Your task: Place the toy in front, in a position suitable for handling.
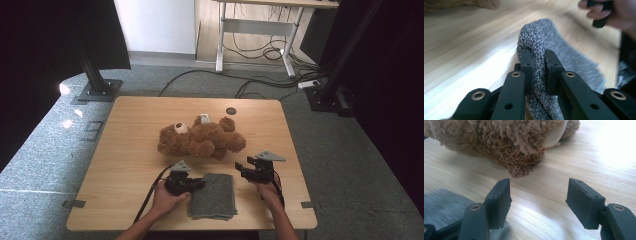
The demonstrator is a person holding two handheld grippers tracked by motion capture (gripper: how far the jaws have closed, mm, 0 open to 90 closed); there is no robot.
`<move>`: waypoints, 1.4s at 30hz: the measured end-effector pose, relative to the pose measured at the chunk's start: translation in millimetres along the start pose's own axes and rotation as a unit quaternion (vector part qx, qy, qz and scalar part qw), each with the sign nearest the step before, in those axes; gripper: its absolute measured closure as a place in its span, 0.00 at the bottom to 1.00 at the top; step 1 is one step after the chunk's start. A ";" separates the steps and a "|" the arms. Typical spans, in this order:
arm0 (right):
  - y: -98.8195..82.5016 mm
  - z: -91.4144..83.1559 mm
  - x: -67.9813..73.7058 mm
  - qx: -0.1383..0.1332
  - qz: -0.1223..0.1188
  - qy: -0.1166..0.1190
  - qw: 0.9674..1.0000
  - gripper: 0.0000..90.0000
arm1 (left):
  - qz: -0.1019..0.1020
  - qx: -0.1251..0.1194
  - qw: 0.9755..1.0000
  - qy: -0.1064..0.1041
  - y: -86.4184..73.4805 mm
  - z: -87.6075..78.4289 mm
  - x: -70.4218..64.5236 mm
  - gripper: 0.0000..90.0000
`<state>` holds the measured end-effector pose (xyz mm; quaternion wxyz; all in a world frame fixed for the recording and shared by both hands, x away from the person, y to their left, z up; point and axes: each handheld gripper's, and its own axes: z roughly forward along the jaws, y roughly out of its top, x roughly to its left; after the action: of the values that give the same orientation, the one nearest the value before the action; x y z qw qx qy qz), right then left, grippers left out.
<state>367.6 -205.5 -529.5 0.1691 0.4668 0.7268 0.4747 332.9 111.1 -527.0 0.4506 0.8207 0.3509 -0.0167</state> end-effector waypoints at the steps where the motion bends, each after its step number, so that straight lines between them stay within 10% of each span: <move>1: 0.0 0.0 0.0 0.000 0.000 0.000 1.000 0.40 | -0.008 -0.006 1.000 -0.005 -1.3 -7.9 3.7 0.88; 16: 15.9 2.7 26.0 -0.021 -0.022 0.035 0.999 0.41 | -0.078 -0.084 0.993 0.002 -18.1 -89.3 48.9 0.88; 26: 48.1 -3.4 52.5 -0.037 -0.053 0.060 0.996 0.41 | -0.086 -0.091 0.992 0.003 -21.4 -98.2 56.0 0.88; 42: 83.6 40.7 78.4 -0.022 -0.072 0.077 0.994 0.39 | -0.099 -0.112 0.989 0.001 -24.5 -111.8 62.9 0.88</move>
<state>399.1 -108.5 -463.2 0.1569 0.3713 0.7587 0.5119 333.5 238.9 -500.1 0.5357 0.7263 0.4303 -0.0208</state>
